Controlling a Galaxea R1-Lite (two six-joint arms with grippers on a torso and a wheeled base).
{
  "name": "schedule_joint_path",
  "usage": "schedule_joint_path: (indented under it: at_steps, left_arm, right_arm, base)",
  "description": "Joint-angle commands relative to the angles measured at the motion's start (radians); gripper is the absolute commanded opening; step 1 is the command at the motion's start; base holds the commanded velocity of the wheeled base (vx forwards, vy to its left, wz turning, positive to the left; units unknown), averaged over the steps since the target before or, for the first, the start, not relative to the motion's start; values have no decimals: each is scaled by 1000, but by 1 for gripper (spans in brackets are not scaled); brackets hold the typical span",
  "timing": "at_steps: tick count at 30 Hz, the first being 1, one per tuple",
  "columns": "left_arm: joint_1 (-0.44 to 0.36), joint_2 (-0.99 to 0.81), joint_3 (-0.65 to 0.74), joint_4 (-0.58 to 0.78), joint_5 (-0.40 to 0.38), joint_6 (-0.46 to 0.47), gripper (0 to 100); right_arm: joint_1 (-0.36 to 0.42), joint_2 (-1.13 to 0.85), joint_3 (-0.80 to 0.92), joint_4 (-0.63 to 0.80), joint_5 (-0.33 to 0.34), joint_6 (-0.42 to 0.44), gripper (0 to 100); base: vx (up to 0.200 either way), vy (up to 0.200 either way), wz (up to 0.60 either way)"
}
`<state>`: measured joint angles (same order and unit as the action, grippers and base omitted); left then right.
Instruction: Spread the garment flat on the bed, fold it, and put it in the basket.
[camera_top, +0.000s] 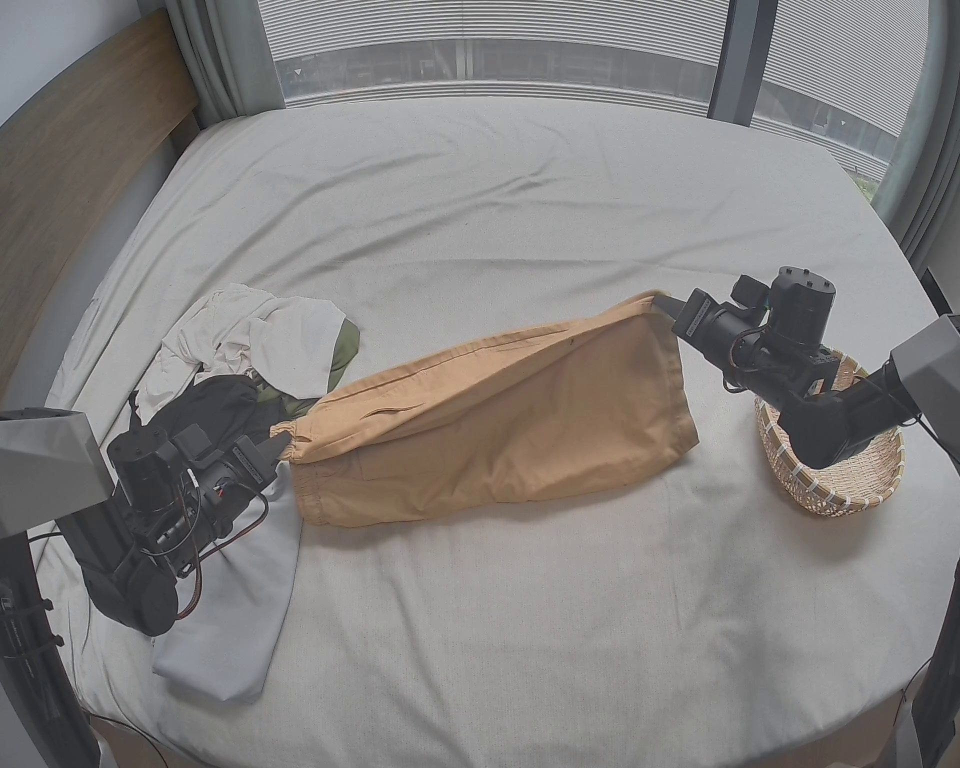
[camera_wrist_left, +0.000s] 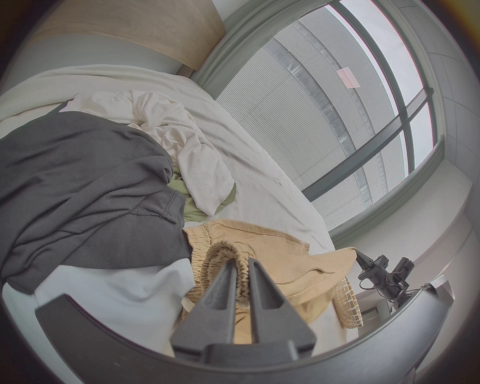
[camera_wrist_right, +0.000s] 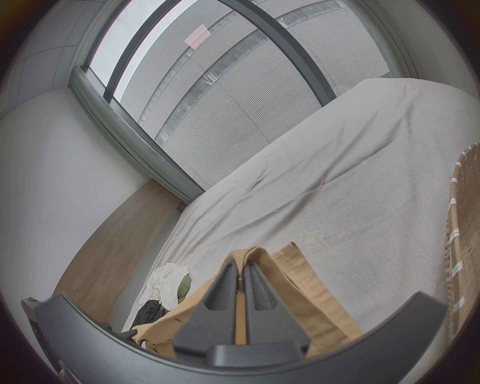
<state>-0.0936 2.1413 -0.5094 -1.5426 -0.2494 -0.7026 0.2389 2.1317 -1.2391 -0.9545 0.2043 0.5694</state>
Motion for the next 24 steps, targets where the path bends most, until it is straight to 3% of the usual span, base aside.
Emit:
schedule_joint_path:
  at_steps: [1,6,14,20,24]
  left_arm:
    - [0,17,-14,-1,-1,0,100]
    - [5,6,-24,-1,5,0,100]
    - [-6,-86,26,1,42,2,100]
    - [64,-90,29,-1,42,3,100]
    - [60,-116,52,-4,39,3,100]
  right_arm:
    - [-4,31,-23,-17,-6,0,100]
    - [-1,66,-29,-89,-39,1,100]
    - [22,-62,145,-98,-40,9,100]
    - [25,-133,265,-139,-39,7,100]
    - [25,-153,328,-147,-36,7,100]
  base:
    - [0,0,0]
    - [0,0,0]
    - [0,0,0]
    - [0,0,0]
    - [0,0,0]
